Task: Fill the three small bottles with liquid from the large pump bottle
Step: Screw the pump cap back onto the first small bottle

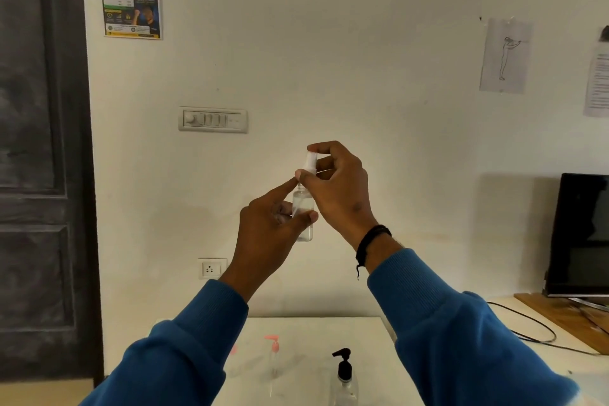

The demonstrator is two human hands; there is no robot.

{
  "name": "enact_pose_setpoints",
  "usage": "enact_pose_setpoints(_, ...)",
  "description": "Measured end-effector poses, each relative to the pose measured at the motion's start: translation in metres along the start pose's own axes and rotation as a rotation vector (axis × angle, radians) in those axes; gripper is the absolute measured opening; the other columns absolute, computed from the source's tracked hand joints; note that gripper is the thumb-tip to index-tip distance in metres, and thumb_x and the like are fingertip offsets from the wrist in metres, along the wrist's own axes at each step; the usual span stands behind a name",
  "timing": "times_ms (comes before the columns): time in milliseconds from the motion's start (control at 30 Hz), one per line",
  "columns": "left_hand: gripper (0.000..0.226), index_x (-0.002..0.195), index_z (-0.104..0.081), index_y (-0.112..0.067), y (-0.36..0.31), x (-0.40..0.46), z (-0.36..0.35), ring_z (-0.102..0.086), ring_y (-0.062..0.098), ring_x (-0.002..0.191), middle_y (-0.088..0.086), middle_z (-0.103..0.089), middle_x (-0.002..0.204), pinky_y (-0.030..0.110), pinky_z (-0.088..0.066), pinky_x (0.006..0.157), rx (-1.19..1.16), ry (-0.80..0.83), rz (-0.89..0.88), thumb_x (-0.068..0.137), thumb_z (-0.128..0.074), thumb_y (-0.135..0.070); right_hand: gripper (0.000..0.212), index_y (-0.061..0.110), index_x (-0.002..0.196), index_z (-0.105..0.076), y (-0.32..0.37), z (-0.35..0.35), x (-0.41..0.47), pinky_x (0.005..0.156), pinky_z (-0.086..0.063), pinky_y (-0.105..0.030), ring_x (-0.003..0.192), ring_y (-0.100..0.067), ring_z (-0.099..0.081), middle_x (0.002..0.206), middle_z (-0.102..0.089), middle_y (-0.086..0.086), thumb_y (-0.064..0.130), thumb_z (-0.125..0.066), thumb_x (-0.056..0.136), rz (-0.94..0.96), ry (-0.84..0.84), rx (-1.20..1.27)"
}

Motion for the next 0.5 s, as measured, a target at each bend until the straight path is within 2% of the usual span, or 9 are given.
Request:
enact_pose_setpoints(167, 0.064, 0.142, -0.053, -0.028, 0.0009, -0.0024, -0.0037, -0.066, 0.009, 0.075, -0.009, -0.069, 0.084, 0.006, -0.049, 0.065, 0.033, 0.001, 0.0, 0.083, -0.079, -0.03, 0.036, 0.023, 0.119, -0.065, -0.0035, 0.0001, -0.0026, 0.065, -0.055, -0.009, 0.079, -0.009, -0.072, 0.091, -0.071, 0.005, 0.013, -0.08, 0.087, -0.016, -0.002, 0.015)
enact_pose_setpoints(267, 0.057, 0.137, -0.058, -0.027, -0.0009, -0.0039, -0.0045, -0.064, 0.006, 0.071, -0.014, -0.066, 0.08, 0.01, -0.052, 0.067, 0.049, -0.007, -0.01, 0.084, -0.078, -0.03, 0.036, 0.024, 0.117, -0.066, -0.0043, -0.0003, -0.0039, 0.066, -0.054, -0.009, 0.079, -0.008, -0.072, 0.092, -0.072, 0.005, 0.012, -0.08, 0.086, -0.019, 0.007, 0.008)
enact_pose_setpoints(500, 0.06, 0.138, -0.06, -0.021, -0.0039, -0.0022, -0.0045, -0.06, 0.003, 0.062, -0.01, -0.065, 0.076, 0.003, -0.044, 0.063, 0.066, -0.022, -0.014, 0.082, -0.08, -0.03, 0.033, 0.022, 0.118, -0.068, -0.0024, -0.0004, -0.0009, 0.079, -0.063, -0.027, 0.082, -0.009, -0.072, 0.092, -0.074, 0.006, 0.007, -0.074, 0.088, -0.022, 0.019, 0.0)
Point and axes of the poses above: each hand's wrist, its own x-axis towards the middle knuckle, its own z-axis out of the back of the hand, y = z × x, the point moved 2 cm from there along x, towards the middle knuckle
